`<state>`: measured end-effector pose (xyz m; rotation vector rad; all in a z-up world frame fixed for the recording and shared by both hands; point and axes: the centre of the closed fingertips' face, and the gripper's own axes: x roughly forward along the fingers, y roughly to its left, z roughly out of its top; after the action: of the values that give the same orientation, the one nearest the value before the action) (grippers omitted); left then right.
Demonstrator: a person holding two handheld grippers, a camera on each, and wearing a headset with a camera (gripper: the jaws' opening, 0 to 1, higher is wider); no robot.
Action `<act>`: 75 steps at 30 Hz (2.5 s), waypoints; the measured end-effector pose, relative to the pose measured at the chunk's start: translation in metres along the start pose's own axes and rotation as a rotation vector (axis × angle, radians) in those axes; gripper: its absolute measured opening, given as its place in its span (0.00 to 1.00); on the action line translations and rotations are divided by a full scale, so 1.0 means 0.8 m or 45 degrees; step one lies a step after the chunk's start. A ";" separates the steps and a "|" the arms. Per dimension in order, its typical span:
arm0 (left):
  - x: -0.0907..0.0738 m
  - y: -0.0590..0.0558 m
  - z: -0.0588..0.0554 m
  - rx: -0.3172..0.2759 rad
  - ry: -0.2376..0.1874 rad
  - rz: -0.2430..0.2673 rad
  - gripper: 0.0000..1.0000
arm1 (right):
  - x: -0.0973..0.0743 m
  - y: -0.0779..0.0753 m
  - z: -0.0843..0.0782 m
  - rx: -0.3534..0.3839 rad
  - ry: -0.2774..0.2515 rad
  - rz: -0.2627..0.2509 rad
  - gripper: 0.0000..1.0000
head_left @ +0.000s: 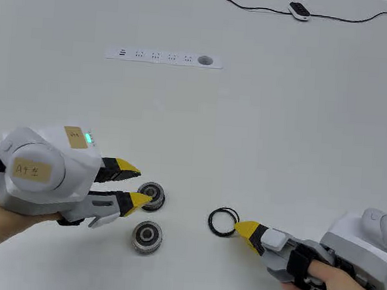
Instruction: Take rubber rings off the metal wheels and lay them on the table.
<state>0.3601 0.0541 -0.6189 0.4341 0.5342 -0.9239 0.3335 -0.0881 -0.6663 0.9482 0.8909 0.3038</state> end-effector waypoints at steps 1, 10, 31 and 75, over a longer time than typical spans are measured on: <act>0.000 0.000 0.000 0.000 0.001 -0.001 0.25 | 0.000 0.000 0.000 -0.005 0.002 -0.002 0.04; 0.003 0.000 -0.007 0.004 0.020 -0.009 0.25 | -0.005 -0.005 -0.003 -0.140 0.026 -0.061 0.09; 0.024 0.001 -0.015 0.025 0.070 -0.042 0.18 | 0.002 0.054 0.017 -0.214 -0.058 0.164 0.12; 0.037 0.000 -0.026 0.023 0.098 -0.105 0.14 | 0.076 0.120 -0.038 -0.314 0.175 0.356 0.28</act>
<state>0.3694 0.0473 -0.6532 0.4683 0.6183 -0.9946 0.3614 0.0198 -0.6285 0.8285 0.8228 0.7092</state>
